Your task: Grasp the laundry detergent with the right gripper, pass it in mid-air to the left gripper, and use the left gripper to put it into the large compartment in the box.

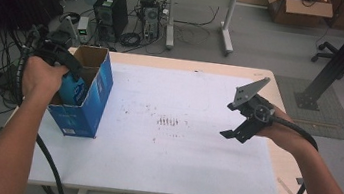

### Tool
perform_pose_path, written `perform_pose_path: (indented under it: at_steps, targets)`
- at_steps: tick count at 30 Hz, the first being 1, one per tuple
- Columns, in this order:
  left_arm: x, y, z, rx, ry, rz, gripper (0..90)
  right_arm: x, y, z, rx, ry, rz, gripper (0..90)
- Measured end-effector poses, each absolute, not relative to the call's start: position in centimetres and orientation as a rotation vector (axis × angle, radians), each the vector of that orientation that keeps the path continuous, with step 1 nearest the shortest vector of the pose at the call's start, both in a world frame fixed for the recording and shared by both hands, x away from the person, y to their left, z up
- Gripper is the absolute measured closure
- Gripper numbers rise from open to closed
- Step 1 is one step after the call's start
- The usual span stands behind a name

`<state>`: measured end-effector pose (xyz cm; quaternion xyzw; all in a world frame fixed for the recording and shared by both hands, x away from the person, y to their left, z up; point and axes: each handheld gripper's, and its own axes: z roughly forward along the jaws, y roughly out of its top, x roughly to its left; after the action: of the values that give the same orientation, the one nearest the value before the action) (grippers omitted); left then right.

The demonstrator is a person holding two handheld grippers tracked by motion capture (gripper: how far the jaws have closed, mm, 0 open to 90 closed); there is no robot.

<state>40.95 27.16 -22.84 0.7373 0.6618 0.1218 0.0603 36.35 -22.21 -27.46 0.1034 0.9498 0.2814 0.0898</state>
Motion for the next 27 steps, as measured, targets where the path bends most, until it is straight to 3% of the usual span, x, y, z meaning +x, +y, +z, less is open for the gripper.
perform_pose_path:
  at_steps: [27]
  targets:
    - [41.8, 26.6, -27.2, 2.283, 1.988, 0.372, 37.8, 37.0, -21.2, -28.4, 0.313, 2.843, 0.841, 8.7]
